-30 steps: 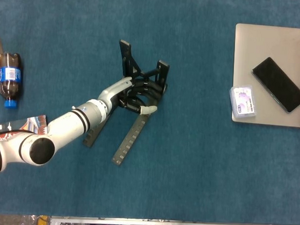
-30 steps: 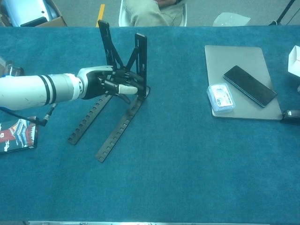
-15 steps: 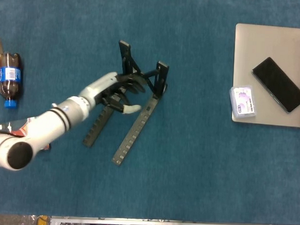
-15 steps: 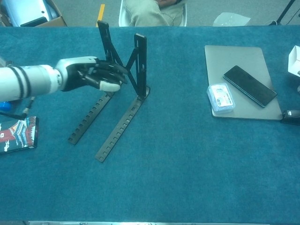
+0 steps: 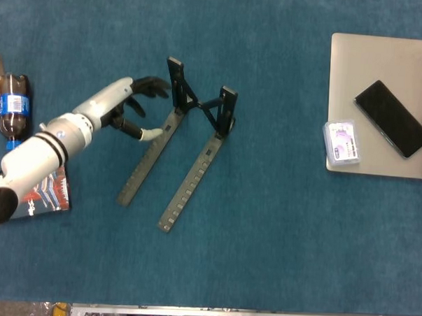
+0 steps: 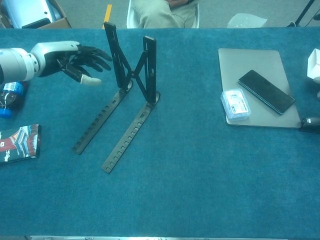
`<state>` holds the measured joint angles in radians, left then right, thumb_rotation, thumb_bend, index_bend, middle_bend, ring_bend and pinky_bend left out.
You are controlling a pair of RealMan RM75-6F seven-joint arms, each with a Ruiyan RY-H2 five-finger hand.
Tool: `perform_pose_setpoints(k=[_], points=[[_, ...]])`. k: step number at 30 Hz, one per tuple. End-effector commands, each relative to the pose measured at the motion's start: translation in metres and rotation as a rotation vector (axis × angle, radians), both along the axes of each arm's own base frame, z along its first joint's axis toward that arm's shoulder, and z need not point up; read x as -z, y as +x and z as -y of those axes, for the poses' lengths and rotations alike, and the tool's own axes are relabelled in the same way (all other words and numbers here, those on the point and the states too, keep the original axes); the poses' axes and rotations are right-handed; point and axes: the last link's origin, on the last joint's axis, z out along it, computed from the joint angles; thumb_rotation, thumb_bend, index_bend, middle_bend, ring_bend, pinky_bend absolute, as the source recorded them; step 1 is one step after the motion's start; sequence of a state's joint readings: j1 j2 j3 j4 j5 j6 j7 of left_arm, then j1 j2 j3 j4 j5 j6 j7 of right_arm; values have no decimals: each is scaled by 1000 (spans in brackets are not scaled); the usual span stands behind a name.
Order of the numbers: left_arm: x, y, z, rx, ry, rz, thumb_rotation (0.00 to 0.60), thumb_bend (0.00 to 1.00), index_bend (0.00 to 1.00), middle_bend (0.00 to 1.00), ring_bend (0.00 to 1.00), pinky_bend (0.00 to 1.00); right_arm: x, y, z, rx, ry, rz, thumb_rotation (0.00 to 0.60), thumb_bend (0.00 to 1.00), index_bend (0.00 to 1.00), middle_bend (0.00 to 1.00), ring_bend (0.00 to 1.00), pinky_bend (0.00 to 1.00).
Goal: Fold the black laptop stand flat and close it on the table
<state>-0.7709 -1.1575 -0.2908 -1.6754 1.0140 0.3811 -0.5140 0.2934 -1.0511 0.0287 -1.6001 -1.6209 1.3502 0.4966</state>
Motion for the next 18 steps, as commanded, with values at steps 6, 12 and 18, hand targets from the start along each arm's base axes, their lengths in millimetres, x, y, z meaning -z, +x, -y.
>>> perform_pose_setpoints(k=[6,12,18], points=[[10,17,-15,30,-4,36,600,253,100,124,63,228,0,1,-1,3,0,-5,600,86,83,148,137,224],[19,25,-24,60,-14,25,600,253,99,122,53,201,0,1,-1,10,0,-9,600,86,83,148,137,224],[18,15,-29,69,-3,-30,600,253,99,121,53,201,1,-1,-1,18,-1,-10,600,86,83,148,137,224]])
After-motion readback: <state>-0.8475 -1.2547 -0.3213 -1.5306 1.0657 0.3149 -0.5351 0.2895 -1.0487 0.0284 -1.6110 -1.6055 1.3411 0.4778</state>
